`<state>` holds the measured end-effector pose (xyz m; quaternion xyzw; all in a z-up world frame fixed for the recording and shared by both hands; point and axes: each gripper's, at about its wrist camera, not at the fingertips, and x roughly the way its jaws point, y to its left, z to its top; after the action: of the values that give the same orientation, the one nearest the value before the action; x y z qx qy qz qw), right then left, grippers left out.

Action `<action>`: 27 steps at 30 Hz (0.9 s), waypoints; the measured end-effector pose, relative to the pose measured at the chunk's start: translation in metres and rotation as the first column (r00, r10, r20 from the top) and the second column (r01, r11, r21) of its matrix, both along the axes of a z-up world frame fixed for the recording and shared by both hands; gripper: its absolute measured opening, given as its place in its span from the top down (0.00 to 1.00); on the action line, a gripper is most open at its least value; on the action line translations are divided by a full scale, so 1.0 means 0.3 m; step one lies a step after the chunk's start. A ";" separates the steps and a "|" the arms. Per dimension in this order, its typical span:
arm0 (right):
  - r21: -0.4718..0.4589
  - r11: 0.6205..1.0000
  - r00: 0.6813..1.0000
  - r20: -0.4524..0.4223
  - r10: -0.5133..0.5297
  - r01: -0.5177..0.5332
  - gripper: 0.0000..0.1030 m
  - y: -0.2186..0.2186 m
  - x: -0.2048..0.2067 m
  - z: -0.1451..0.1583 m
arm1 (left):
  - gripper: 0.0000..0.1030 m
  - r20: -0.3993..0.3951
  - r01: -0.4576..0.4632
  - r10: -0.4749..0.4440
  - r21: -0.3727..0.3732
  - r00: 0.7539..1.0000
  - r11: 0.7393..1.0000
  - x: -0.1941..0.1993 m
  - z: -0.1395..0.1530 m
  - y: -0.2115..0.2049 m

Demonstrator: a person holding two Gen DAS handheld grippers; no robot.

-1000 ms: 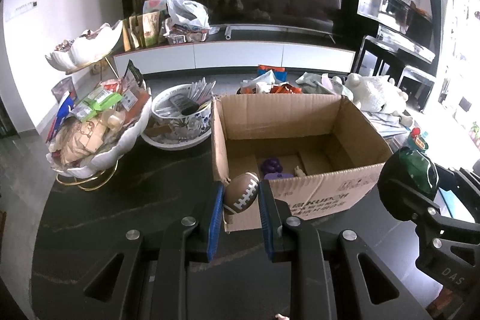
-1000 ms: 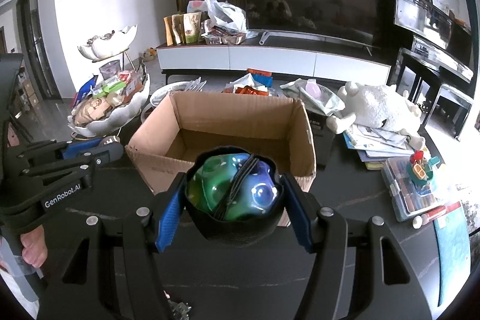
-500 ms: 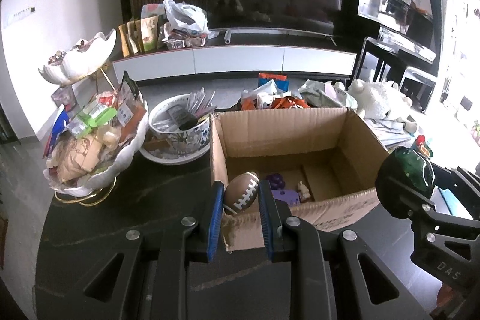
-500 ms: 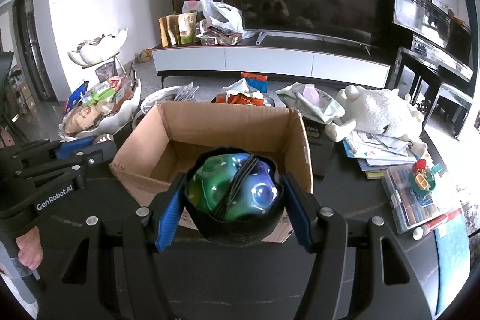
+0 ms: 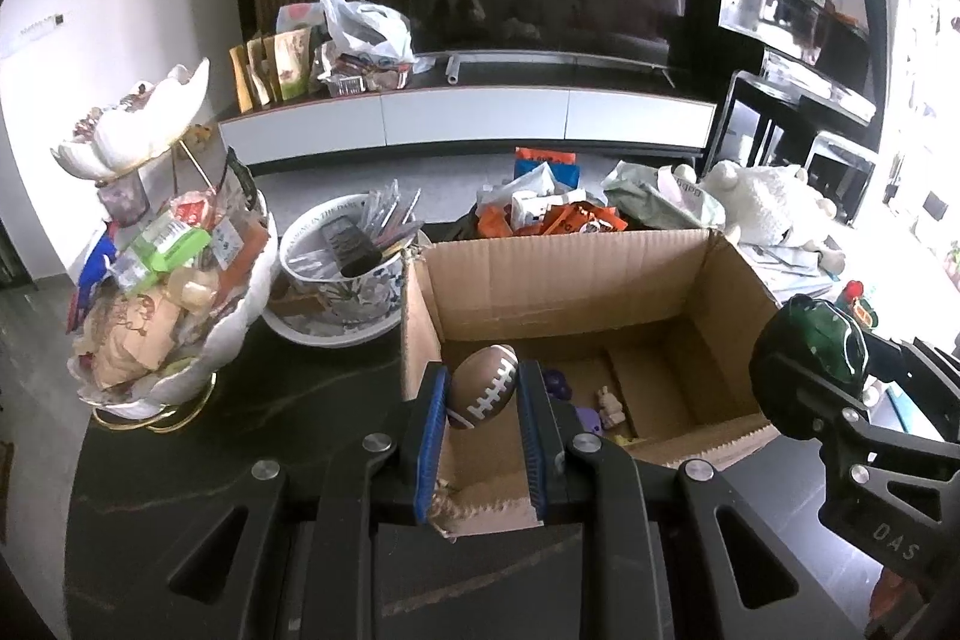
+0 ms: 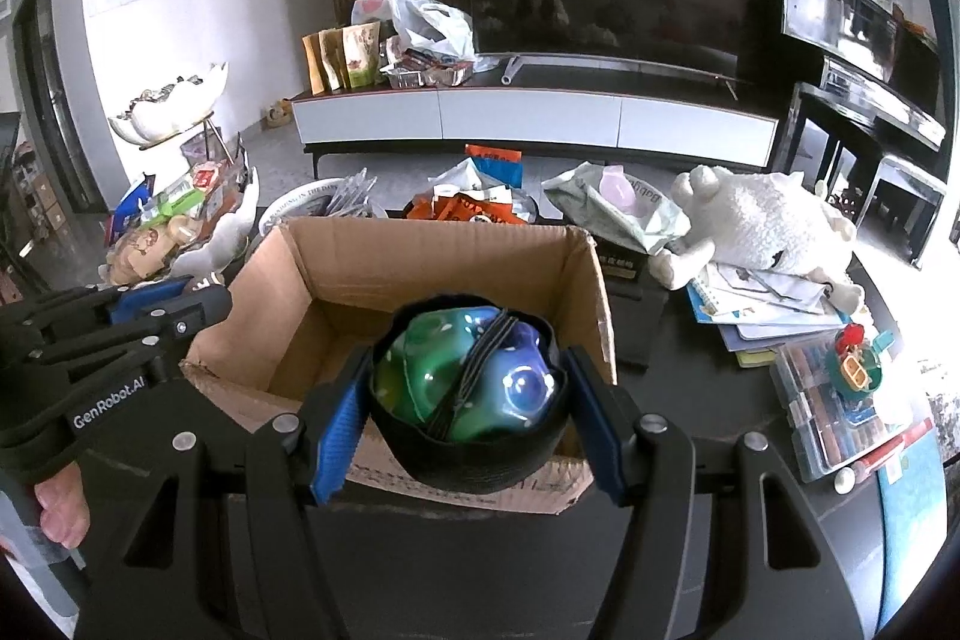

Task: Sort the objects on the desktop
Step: 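Lift the football with the left tool while the right tool carries the ball toward the box, then lower the football into the box and open the left tool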

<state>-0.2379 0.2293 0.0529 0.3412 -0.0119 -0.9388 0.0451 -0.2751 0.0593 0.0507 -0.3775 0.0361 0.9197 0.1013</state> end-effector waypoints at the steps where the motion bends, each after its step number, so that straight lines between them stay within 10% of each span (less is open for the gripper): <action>1: -0.001 1.000 1.000 0.003 0.000 0.000 0.42 0.001 -0.006 -0.005 | 0.80 0.005 0.001 -0.001 -0.001 1.000 1.000 -0.008 -0.007 0.005; 19: -0.004 1.000 1.000 0.024 0.008 -0.008 0.42 0.004 -0.061 -0.052 | 0.79 0.036 0.014 -0.013 -0.006 0.999 1.000 -0.077 -0.090 0.064; 27: -0.011 1.000 1.000 0.024 0.006 -0.005 0.42 0.006 -0.064 -0.054 | 0.43 0.020 0.010 -0.010 0.004 1.000 1.000 -0.078 -0.078 0.055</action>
<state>-0.2572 0.2312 0.0366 0.3521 -0.0165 -0.9345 0.0493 -0.2986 0.0758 0.0275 -0.3863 0.0351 0.9154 0.1073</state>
